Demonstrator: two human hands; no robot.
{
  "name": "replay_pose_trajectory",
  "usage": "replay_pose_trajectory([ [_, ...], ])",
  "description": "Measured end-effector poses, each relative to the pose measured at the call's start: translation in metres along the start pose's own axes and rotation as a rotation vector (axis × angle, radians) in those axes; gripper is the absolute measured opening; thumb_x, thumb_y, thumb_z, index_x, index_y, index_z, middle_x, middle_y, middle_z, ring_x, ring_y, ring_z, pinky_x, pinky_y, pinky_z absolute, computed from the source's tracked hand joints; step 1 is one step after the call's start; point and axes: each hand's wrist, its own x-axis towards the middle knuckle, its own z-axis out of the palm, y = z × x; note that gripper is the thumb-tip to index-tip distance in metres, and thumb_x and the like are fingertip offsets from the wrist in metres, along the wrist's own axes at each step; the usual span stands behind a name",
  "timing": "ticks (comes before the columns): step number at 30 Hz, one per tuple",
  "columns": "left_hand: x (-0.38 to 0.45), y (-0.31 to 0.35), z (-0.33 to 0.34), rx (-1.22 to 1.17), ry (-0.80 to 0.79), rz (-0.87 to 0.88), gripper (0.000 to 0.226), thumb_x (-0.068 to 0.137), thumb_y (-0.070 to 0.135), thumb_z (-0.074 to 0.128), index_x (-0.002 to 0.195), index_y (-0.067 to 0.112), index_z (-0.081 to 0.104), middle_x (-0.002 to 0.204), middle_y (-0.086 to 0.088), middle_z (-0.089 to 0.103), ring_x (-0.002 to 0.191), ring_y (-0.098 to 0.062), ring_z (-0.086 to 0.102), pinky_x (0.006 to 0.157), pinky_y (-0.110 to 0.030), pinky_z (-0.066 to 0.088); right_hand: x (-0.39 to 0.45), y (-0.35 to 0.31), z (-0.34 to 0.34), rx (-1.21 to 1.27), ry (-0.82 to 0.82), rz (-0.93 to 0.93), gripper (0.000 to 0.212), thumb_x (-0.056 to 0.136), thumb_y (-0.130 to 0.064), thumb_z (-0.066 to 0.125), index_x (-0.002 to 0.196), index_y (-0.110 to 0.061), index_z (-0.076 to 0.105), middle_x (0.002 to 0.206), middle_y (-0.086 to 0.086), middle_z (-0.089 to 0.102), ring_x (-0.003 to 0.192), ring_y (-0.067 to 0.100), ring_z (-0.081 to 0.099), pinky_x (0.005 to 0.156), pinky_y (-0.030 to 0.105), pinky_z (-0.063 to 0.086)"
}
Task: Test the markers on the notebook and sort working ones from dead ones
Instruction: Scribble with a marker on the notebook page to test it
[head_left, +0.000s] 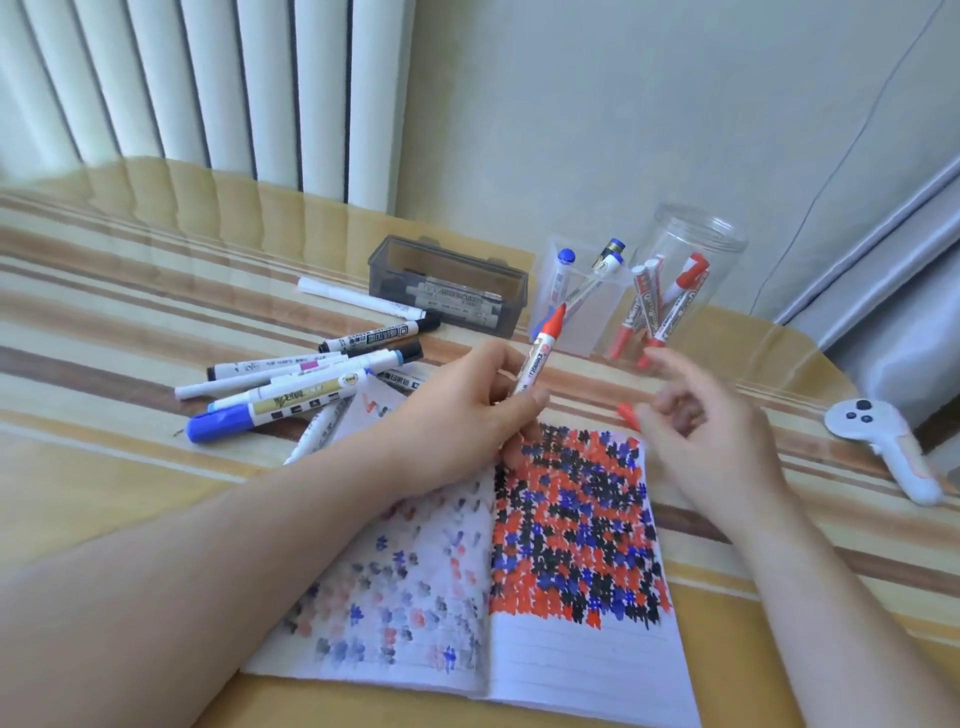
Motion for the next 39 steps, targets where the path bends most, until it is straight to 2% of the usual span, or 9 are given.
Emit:
replay_pose_trajectory([
  [5,0.004,-0.005,0.003,-0.052,0.027,-0.032,0.010,0.104,0.034,0.057,0.110,0.027,0.061,0.081,-0.001,0.073,0.063,-0.012,0.063,0.065,-0.033,0.052,0.007,0.042,0.006,0.049,-0.018,0.342,0.031,0.090,-0.040,0.070,0.121,-0.035,0.069,0.090,-0.005,0.061,0.081,0.015,0.059,0.070,0.030,0.044],
  [10,0.005,-0.006,0.005,-0.100,0.009,-0.048,0.009,0.104,0.031,0.057,0.110,0.025,0.062,0.080,-0.003,0.071,0.063,-0.015,0.060,0.065,-0.032,0.049,0.010,0.033,0.010,-0.103,-0.165,0.264,0.041,0.093,-0.052,0.065,0.131,-0.038,0.064,0.114,-0.012,0.056,0.096,-0.005,0.053,0.089,0.029,0.044],
  [17,0.003,-0.007,0.007,-0.096,-0.030,-0.035,0.011,0.104,0.030,0.057,0.113,0.027,0.062,0.082,-0.003,0.073,0.067,-0.017,0.066,0.065,-0.030,0.050,-0.002,0.002,-0.003,-0.076,0.176,-0.070,0.023,0.091,-0.020,0.068,0.113,-0.029,0.073,0.081,-0.010,0.054,0.077,0.009,0.052,0.073,0.028,0.045],
  [23,0.001,-0.007,0.007,-0.043,-0.045,-0.014,0.009,0.104,0.028,0.057,0.112,0.024,0.061,0.082,-0.005,0.073,0.067,-0.017,0.066,0.066,-0.032,0.050,0.011,0.027,0.017,-0.225,-0.259,0.262,0.041,0.099,-0.054,0.056,0.137,-0.041,0.061,0.117,-0.004,0.050,0.119,0.026,0.051,0.110,0.045,0.041],
  [29,-0.002,-0.002,0.009,-0.006,-0.072,0.022,0.012,0.106,0.028,0.053,0.115,0.026,0.060,0.079,-0.001,0.071,0.067,-0.018,0.063,0.069,-0.034,0.050,0.009,0.017,0.014,-0.147,-0.157,0.155,0.013,0.099,-0.030,0.065,0.109,-0.035,0.071,0.093,-0.020,0.053,0.091,0.010,0.055,0.081,0.027,0.041],
  [31,-0.003,-0.001,0.008,-0.002,-0.076,0.028,0.013,0.108,0.027,0.050,0.116,0.026,0.059,0.078,-0.002,0.069,0.065,-0.017,0.059,0.067,-0.035,0.048,0.006,0.010,0.005,0.115,-0.031,0.201,0.012,0.099,-0.024,0.066,0.107,-0.033,0.070,0.088,-0.011,0.062,0.076,0.006,0.055,0.069,0.024,0.042],
  [35,-0.004,-0.004,0.006,-0.062,-0.084,0.032,0.013,0.109,0.027,0.044,0.116,0.021,0.054,0.072,-0.003,0.061,0.063,-0.024,0.046,0.062,-0.041,0.039,-0.003,-0.020,-0.015,1.298,-0.115,0.417,0.013,0.094,-0.016,0.061,0.106,-0.020,0.064,0.091,0.004,0.070,0.085,0.022,0.067,0.075,0.033,0.056],
  [37,-0.005,-0.002,0.006,-0.104,-0.077,0.038,0.013,0.110,0.025,0.043,0.113,0.017,0.052,0.071,-0.005,0.059,0.063,-0.023,0.047,0.062,-0.038,0.039,-0.008,-0.028,-0.017,1.417,-0.226,0.427,0.018,0.093,-0.016,0.058,0.108,-0.020,0.067,0.094,0.007,0.070,0.082,0.028,0.069,0.073,0.038,0.060],
  [39,-0.007,0.003,0.007,-0.183,-0.075,0.053,0.017,0.111,0.026,0.043,0.111,0.012,0.052,0.077,-0.009,0.065,0.068,-0.022,0.055,0.068,-0.037,0.045,-0.011,-0.033,-0.014,1.214,-0.260,0.367,0.027,0.091,-0.014,0.062,0.117,-0.020,0.067,0.094,0.011,0.071,0.073,0.027,0.068,0.064,0.035,0.059],
])
